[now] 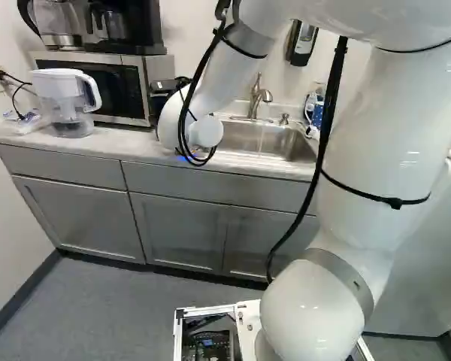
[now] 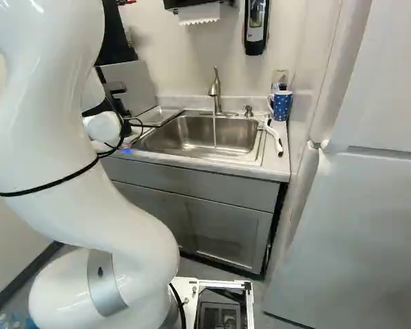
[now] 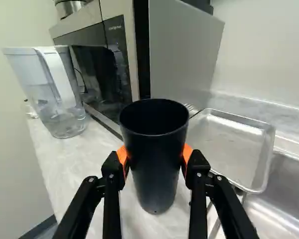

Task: Rinse the cup and place it in the tray

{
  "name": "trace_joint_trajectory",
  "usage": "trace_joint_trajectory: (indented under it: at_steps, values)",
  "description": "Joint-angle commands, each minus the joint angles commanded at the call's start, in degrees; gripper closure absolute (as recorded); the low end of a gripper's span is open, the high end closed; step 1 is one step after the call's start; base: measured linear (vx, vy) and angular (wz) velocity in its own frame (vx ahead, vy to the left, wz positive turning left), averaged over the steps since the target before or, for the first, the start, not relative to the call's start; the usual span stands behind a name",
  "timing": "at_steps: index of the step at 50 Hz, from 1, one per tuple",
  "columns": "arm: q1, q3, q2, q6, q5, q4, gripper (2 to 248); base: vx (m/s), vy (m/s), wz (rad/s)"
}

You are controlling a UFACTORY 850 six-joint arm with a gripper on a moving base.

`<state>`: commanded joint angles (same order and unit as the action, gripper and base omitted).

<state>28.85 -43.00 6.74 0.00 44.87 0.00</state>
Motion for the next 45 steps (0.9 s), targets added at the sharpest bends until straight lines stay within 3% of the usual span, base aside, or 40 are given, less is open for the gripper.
trace_joint_trajectory:
  at_steps: [29, 45]
  values:
    - [-4.3, 2.4, -5.9, 0.0, -0.1, 0.0, 127, 0.000, 0.000, 0.000]
    - [-7.3, 2.3, -6.6, 0.0, -0.5, 0.0, 127, 0.000, 0.000, 0.000]
